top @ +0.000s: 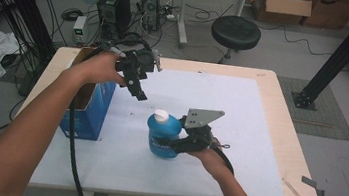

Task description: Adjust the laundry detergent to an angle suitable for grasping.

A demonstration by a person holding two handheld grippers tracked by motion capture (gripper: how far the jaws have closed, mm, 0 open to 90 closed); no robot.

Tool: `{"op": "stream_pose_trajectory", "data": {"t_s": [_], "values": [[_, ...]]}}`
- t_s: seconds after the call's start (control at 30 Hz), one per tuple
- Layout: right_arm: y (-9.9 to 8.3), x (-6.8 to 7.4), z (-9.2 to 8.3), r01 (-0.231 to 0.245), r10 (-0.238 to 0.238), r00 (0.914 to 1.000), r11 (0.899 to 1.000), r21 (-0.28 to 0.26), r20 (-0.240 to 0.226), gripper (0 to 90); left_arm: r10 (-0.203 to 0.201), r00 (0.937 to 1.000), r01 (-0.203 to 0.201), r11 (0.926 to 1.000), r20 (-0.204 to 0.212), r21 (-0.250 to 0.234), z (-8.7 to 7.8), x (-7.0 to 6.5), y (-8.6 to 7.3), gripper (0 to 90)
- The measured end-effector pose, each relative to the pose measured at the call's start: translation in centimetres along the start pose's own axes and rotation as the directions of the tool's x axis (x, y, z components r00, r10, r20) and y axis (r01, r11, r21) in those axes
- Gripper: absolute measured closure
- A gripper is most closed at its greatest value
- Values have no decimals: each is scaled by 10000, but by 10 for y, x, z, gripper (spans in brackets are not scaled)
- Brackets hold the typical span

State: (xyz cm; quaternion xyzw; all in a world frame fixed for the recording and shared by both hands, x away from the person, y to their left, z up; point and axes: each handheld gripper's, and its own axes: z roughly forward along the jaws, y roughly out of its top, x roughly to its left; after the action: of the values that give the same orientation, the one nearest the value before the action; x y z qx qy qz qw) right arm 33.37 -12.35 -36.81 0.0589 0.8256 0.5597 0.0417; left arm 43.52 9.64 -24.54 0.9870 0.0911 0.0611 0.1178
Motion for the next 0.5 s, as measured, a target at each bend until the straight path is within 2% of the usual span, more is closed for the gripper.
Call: {"op": "stream_pose_trajectory", "data": {"t_s": [0.07,0.17,0.33,0.4,0.5], "values": [[0,-2,-3,27,-27,10000,10000,30,-69,435,-11,10000,11,10000,2,-3,0,0,0,214],[0,-8,-12,145,-144,9989,9999,20,-440,435,-33,10000,33,10000,1,7,0,-1,1,214],[-4,-20,-21,49,-56,9946,10000,-71,-1039,435,15,10000,-15,10000,-48,83,0,-3,1,213],[-5,-23,-22,44,-52,9936,10000,-73,-1127,435,5,10000,-5,9999,-42,107,0,-3,1,212],[-7,-32,-27,86,-129,9909,9994,-323,-1342,435,-2,10000,3,9999,-48,162,0,-3,1,212]]}}
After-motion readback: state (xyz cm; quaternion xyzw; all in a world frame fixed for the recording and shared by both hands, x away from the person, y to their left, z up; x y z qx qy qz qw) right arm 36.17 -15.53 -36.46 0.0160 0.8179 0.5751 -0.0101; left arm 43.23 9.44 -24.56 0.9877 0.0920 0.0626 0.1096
